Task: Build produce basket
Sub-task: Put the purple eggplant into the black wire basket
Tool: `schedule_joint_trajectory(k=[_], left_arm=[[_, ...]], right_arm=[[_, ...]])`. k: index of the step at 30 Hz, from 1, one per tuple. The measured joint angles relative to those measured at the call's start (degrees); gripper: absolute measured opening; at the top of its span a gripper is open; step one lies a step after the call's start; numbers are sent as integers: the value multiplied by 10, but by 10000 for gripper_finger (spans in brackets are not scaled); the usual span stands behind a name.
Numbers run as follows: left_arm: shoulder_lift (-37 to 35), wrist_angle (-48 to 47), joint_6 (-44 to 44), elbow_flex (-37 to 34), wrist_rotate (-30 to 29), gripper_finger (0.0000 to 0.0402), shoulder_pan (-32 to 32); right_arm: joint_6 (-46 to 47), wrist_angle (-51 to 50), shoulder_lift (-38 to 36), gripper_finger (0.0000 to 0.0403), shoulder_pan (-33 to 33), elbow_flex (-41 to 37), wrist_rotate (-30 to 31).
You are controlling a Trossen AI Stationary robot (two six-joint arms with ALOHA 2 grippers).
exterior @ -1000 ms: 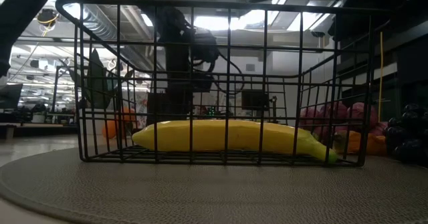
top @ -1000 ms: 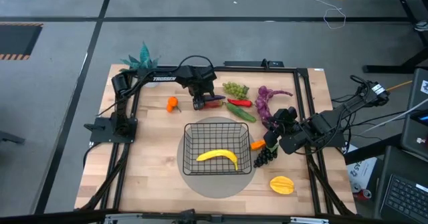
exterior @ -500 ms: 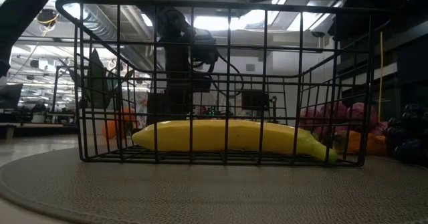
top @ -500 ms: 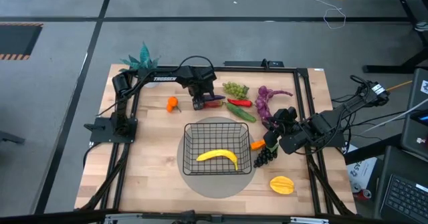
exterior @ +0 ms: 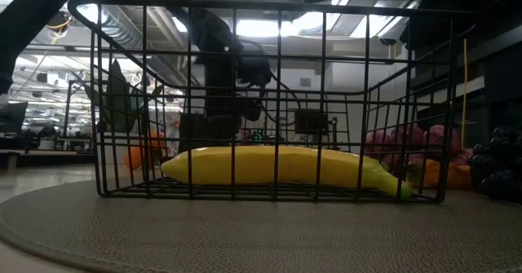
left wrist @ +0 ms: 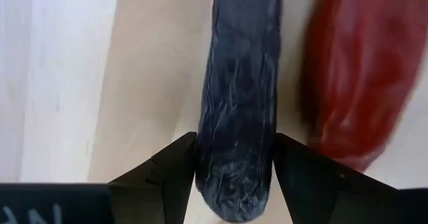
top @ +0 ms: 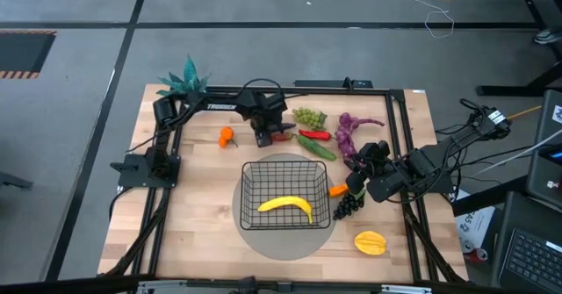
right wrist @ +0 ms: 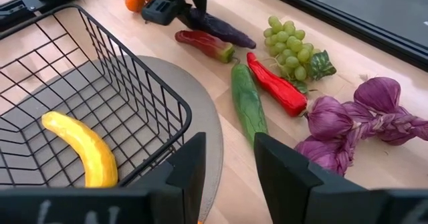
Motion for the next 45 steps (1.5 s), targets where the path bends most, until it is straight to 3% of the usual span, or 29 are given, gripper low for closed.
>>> schedule_joint_trajectory(k=[15, 23, 28, 36, 45], left_arm=[[5, 3, -25, 0, -5, 187, -3], [5, 3, -76, 0, -22, 104, -3], [5, -5, -112, 8, -34, 98, -4], [5, -123, -116, 130, -109, 98, -36], [4, -326, -116, 305, -113, 97, -103]], right_arm=[[0, 2, 0, 131, 0, 0, 0], [0, 5, 0, 131, 0, 0, 0], [0, 7, 0, 131, 0, 0, 0], [0, 7, 0, 131, 0, 0, -1], [0, 7, 0, 131, 0, 0, -29]])
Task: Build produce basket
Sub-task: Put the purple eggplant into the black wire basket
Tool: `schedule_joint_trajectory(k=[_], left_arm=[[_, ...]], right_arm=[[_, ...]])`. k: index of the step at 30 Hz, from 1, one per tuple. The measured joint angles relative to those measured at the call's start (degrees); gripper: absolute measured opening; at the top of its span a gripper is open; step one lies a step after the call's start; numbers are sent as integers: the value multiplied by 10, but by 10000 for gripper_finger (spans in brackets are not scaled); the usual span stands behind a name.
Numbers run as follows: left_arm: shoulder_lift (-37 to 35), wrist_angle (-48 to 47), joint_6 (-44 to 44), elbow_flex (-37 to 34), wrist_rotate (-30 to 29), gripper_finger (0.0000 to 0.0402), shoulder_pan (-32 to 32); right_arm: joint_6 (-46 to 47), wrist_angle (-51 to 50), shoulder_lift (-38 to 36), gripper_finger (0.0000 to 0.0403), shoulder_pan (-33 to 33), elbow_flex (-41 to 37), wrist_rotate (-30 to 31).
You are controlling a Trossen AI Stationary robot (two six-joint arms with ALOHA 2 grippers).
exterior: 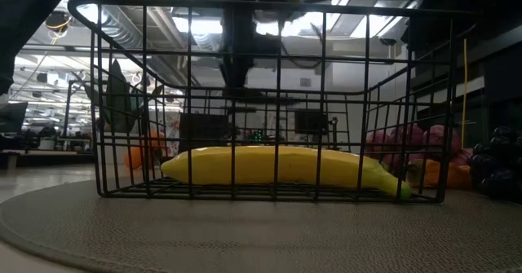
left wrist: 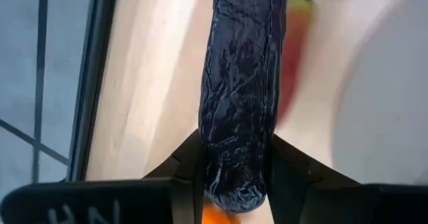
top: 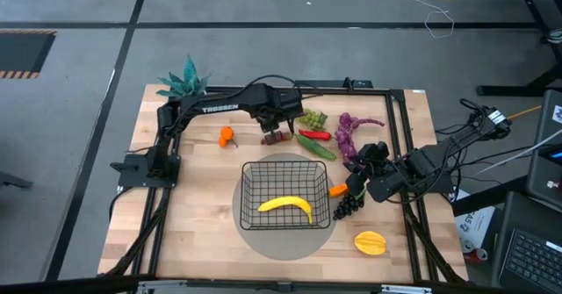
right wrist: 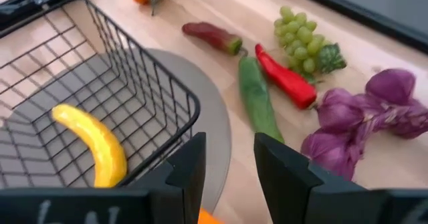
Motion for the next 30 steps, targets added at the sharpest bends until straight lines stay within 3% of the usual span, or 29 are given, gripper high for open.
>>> schedule_joint_trajectory(k=[7, 14, 20, 30], left_arm=[[0, -78, -28, 61, -1, 97, -56], [0, -171, -111, 68, 2, 94, -131], [0, -168, -117, 79, 56, 94, -191], [-1, -160, -119, 114, 71, 97, -267]], right_arm=[[0, 3, 0, 131, 0, 0, -22], [0, 4, 0, 131, 0, 0, -28], [0, 4, 0, 131, 0, 0, -27], [0, 4, 0, 131, 0, 0, -27]])
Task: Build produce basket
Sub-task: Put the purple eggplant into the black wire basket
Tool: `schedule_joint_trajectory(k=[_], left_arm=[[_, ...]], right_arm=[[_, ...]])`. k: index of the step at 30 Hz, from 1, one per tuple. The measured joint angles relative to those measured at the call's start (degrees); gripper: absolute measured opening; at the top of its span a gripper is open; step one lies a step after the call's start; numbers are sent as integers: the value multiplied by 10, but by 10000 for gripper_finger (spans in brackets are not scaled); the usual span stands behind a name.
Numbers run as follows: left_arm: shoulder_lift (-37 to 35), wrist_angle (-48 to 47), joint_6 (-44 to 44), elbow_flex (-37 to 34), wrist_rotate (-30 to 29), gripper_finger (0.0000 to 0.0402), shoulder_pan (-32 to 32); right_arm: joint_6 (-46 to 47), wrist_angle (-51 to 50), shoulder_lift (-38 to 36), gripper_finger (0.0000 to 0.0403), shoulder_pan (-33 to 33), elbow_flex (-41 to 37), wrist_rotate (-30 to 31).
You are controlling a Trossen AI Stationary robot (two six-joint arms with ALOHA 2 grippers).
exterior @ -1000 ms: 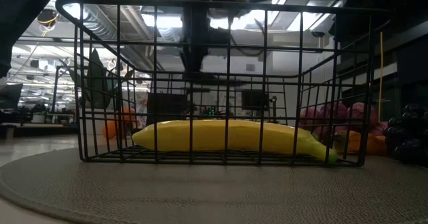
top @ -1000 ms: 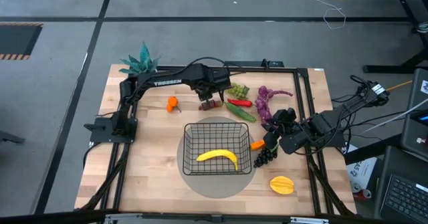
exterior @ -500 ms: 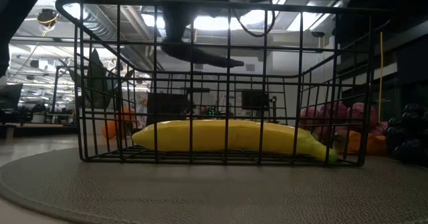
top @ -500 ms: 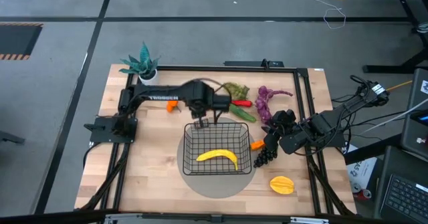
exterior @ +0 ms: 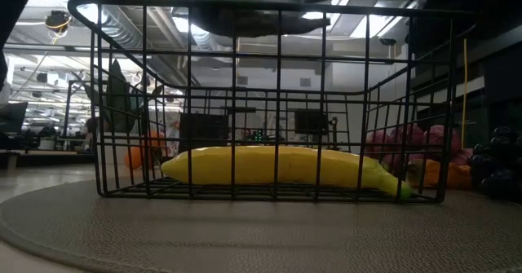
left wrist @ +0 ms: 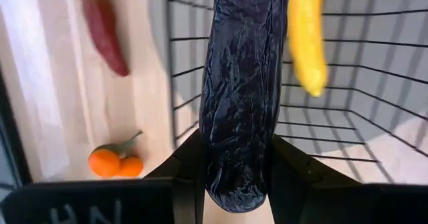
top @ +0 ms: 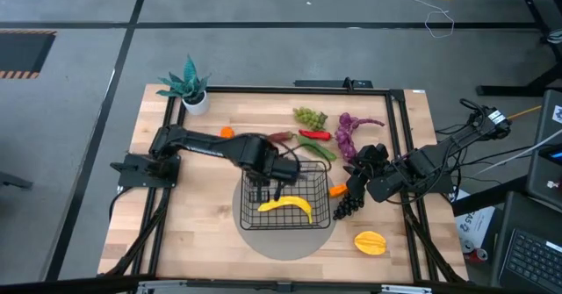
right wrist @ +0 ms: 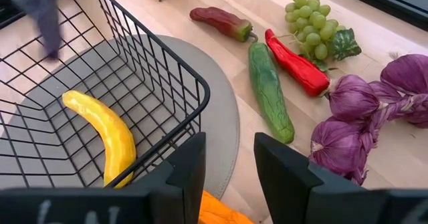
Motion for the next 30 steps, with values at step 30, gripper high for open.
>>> schedule_joint_trajectory(k=[30], left_arm=[[1, 87, -3, -1, -3, 123, -12]], right_arm=[[-61, 0, 0, 131, 0, 0, 2]])
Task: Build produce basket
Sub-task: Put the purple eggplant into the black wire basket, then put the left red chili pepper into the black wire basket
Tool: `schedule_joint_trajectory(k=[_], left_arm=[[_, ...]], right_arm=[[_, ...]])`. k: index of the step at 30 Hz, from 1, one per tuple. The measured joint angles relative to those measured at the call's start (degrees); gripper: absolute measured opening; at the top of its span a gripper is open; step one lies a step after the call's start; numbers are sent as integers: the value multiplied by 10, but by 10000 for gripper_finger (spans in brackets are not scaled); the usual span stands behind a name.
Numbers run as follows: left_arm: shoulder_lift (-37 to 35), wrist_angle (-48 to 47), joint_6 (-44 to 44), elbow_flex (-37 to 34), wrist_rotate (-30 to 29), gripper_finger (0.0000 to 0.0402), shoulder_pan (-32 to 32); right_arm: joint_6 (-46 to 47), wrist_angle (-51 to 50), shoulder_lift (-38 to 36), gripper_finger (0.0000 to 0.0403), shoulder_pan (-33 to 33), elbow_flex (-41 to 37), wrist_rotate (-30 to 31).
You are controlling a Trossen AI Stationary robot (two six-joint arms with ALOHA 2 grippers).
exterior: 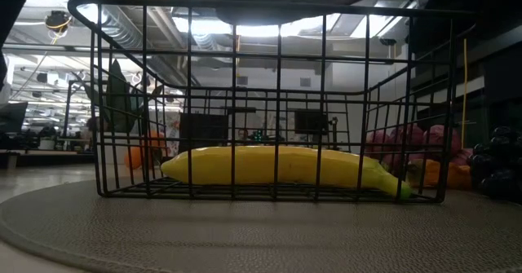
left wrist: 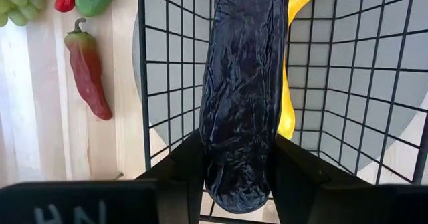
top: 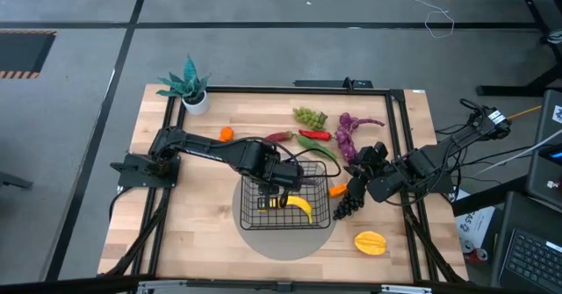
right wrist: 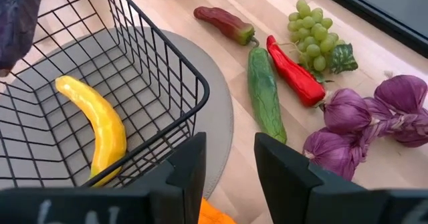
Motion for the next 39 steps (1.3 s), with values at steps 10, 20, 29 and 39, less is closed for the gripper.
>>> schedule_joint_trajectory(k=[10, 20, 29, 39], left_arm=[[0, 2, 4, 0, 0, 124, 0], [0, 2, -12, 0, 5, 156, 0], [0, 2, -14, 0, 6, 188, -1], [0, 2, -14, 0, 6, 186, 0]], right_arm=[[-16, 0, 0, 131, 0, 0, 44], [-16, 0, 0, 131, 0, 0, 44], [-15, -1, 0, 131, 0, 0, 44], [-14, -1, 0, 131, 0, 0, 44]])
